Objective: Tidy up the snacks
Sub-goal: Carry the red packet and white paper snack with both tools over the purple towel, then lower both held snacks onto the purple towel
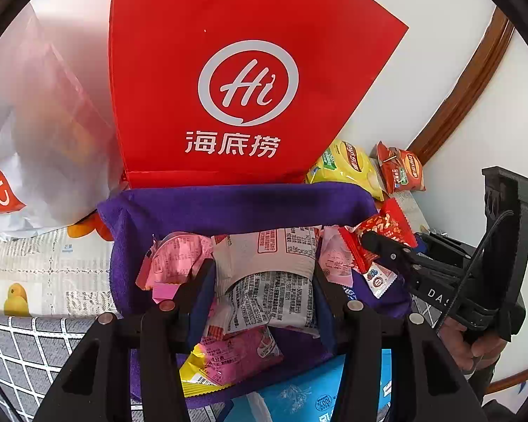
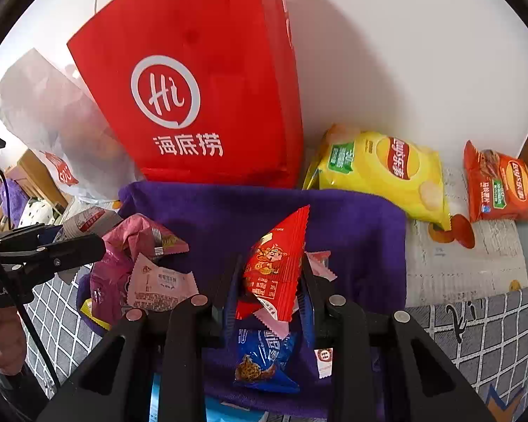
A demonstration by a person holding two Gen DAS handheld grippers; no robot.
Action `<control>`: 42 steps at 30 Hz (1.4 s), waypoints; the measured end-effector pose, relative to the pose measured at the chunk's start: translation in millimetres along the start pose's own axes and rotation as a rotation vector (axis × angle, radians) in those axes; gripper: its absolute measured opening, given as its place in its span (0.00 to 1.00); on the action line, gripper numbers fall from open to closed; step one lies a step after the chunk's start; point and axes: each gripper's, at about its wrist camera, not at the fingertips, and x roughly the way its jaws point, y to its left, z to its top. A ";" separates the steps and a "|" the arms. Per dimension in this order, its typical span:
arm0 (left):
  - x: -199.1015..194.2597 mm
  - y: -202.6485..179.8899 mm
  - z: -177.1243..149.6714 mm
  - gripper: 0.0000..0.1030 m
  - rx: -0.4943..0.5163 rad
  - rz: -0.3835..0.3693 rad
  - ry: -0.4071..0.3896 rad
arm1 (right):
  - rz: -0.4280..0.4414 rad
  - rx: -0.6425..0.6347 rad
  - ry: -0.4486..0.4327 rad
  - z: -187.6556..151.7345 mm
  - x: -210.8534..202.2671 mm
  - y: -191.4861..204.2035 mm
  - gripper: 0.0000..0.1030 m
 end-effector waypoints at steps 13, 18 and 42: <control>-8.0 15.9 3.1 0.47 -0.056 -0.014 -0.021 | -0.002 -0.029 0.053 -5.3 11.6 8.2 0.29; -4.7 14.0 1.9 0.47 -0.051 -0.004 -0.009 | 0.008 -0.052 0.077 -8.6 17.9 17.1 0.29; 26.7 15.4 -3.9 0.49 -0.041 0.041 0.118 | -0.033 -0.080 0.161 -13.9 42.5 26.7 0.29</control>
